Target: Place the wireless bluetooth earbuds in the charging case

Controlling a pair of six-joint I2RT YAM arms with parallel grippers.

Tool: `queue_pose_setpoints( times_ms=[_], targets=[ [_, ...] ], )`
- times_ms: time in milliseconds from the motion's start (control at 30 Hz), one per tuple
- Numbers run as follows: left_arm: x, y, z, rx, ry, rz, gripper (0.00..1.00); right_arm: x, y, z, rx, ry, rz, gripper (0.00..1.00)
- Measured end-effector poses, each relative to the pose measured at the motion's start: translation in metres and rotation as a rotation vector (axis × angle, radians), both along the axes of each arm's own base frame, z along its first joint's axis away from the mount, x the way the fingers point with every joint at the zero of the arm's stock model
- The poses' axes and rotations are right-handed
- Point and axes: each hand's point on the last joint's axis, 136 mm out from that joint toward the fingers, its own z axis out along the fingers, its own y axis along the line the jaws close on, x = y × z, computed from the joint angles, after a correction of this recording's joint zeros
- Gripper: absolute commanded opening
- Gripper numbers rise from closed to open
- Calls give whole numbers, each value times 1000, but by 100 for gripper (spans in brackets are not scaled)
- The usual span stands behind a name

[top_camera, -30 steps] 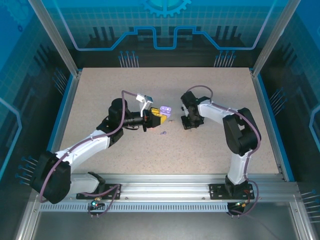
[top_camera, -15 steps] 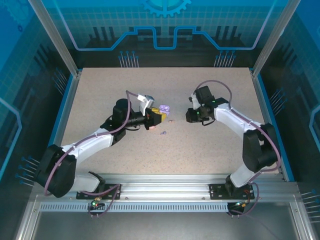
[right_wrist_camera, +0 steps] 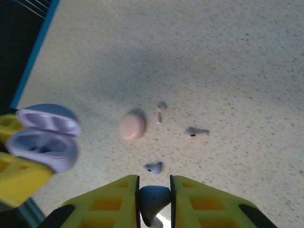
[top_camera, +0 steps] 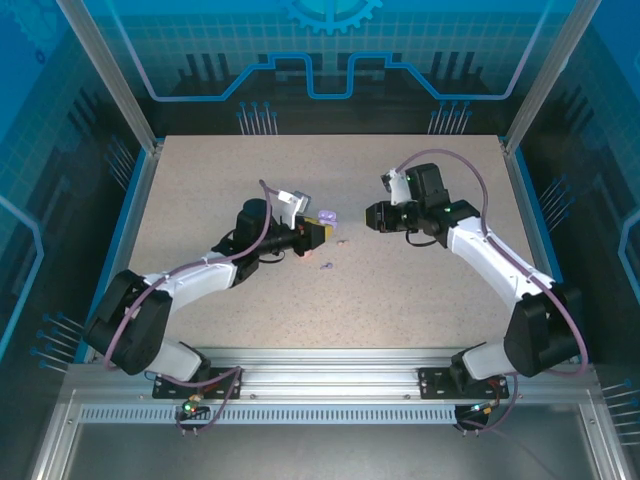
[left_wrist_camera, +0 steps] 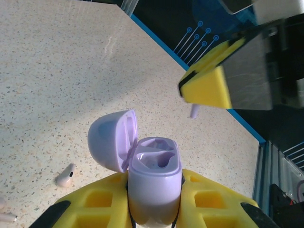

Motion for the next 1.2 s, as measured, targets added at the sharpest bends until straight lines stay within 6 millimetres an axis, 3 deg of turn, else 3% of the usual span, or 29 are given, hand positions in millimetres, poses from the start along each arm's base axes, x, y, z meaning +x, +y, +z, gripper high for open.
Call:
queue_pose_setpoints(
  times_ms=[433,833,1200],
  targets=[
    [0,-15,6,-42,-59,-25,4,-4,21,45,153,-85,36,22],
    [-4,-23,22,-71,-156,-52,4,-9,40,68,216,-148,61,23],
    [-6,-24,29,-87,-191,-56,4,-14,52,77,234,-187,72,23]
  ],
)
